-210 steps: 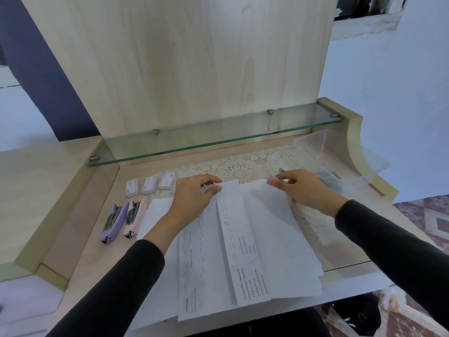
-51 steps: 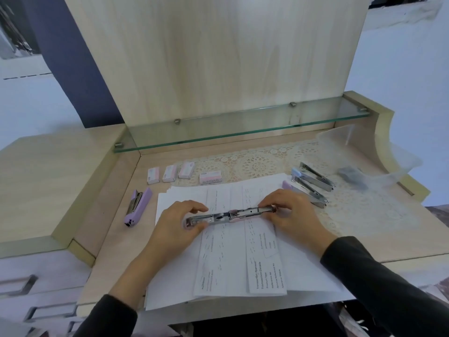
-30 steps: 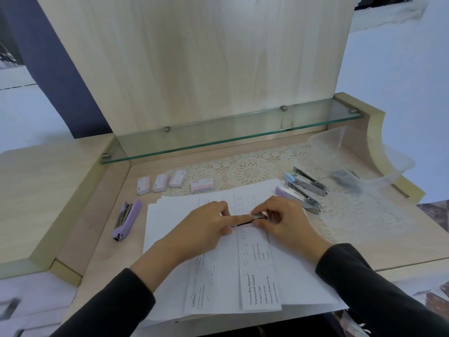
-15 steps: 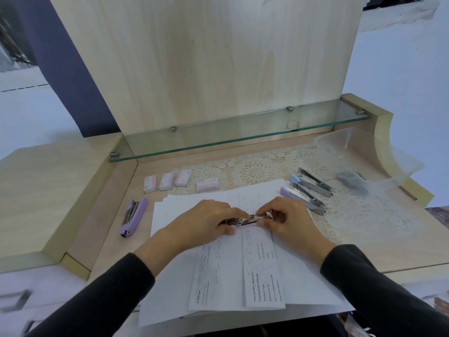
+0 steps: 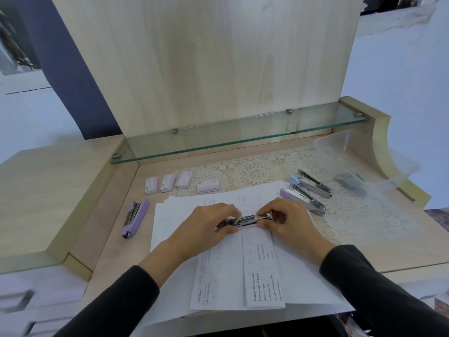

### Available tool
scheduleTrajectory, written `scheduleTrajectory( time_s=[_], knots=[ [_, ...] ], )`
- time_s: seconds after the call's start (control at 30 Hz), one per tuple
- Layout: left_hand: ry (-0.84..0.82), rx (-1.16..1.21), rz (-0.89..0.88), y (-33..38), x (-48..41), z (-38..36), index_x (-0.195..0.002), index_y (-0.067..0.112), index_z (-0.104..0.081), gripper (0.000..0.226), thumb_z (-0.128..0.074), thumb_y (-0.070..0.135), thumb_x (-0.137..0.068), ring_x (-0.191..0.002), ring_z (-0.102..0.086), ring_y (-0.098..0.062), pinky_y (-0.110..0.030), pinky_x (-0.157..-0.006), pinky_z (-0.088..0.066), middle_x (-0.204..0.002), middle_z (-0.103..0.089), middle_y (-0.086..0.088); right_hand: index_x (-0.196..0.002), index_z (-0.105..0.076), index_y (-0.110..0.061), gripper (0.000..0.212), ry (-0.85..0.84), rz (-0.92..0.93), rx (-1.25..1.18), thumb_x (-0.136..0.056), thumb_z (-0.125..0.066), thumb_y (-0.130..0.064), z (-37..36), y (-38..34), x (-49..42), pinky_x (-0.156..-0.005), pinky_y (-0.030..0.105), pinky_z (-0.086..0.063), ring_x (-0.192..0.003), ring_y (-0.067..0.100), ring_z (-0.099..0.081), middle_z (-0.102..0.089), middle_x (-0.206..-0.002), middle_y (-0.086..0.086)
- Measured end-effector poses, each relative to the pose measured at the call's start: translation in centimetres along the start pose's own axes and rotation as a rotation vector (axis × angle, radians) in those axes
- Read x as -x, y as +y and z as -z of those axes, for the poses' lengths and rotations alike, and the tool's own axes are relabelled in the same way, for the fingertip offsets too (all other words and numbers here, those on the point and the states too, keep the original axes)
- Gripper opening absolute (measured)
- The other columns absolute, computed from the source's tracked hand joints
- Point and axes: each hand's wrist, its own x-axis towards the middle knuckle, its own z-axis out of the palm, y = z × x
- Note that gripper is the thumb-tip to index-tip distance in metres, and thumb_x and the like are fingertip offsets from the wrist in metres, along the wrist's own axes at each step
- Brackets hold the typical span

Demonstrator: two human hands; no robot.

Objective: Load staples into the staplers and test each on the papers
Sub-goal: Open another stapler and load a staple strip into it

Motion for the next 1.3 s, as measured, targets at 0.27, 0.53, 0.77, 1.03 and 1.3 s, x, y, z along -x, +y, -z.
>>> scheduleTrajectory(
  time_s=[0.27,0.53,0.77,1.03,1.3],
  knots=[
    [0.241,-0.007,-0.012,0.8,-0.6,-1.0,-0.079,0.021,-0.056,0.012,-0.056,0.034,-0.081,-0.063,-0.06,-0.011,-0.03,-0.049,-0.051,-0.071,-0.068,0.005,-0.074,-0.068,-0.008,0.01,0.0,0.019,0.012,-0.068,-0.075,-0.004,0.0,0.1,0.0,-0.058,0.006,-0.034,-0.058,-0.005,-0.048,-0.045,-0.055,-0.014],
    [0.27,0.115,0.079,1.5,-0.4,-1.3,-0.089,0.015,-0.072,0.018,-0.063,0.026,-0.078,-0.074,-0.061,-0.003,-0.01,-0.067,-0.049,-0.077,-0.071,0.004,-0.074,-0.068,-0.011,0.01,0.001,0.034,0.026,-0.068,-0.076,-0.008,-0.1,0.3,-0.1,-0.058,0.006,-0.033,-0.058,-0.004,-0.048,-0.046,-0.055,-0.013],
    [0.314,0.283,0.222,1.1,0.4,-1.0,-0.081,0.008,-0.066,0.007,-0.065,0.004,-0.076,-0.076,-0.063,-0.004,-0.011,-0.068,-0.052,-0.076,-0.064,0.008,-0.072,-0.068,-0.012,0.01,0.006,0.034,0.013,-0.068,-0.076,-0.008,-0.1,0.5,-0.1,-0.061,0.003,-0.031,-0.059,-0.004,-0.048,-0.05,-0.058,-0.009],
    [0.184,0.036,0.31,0.0,2.1,-0.8,-0.104,0.023,-0.067,0.033,-0.067,0.042,-0.077,-0.089,-0.057,-0.004,-0.019,-0.08,-0.045,-0.096,-0.066,0.014,-0.074,-0.069,-0.008,0.009,0.005,0.083,0.048,-0.068,-0.076,-0.006,0.0,0.4,-0.1,-0.081,0.009,-0.032,-0.059,-0.007,-0.05,-0.048,-0.06,-0.014],
    [0.284,-0.06,0.242,-0.5,2.7,-2.5,-0.096,0.015,-0.07,0.038,-0.052,0.044,-0.08,-0.08,-0.048,-0.006,-0.02,-0.073,-0.036,-0.083,-0.069,0.003,-0.078,-0.071,-0.009,0.012,0.008,0.104,0.107,-0.068,-0.076,-0.008,0.0,0.6,-0.2,-0.088,-0.002,-0.02,-0.055,0.002,-0.049,-0.051,-0.069,-0.016]
  ],
)
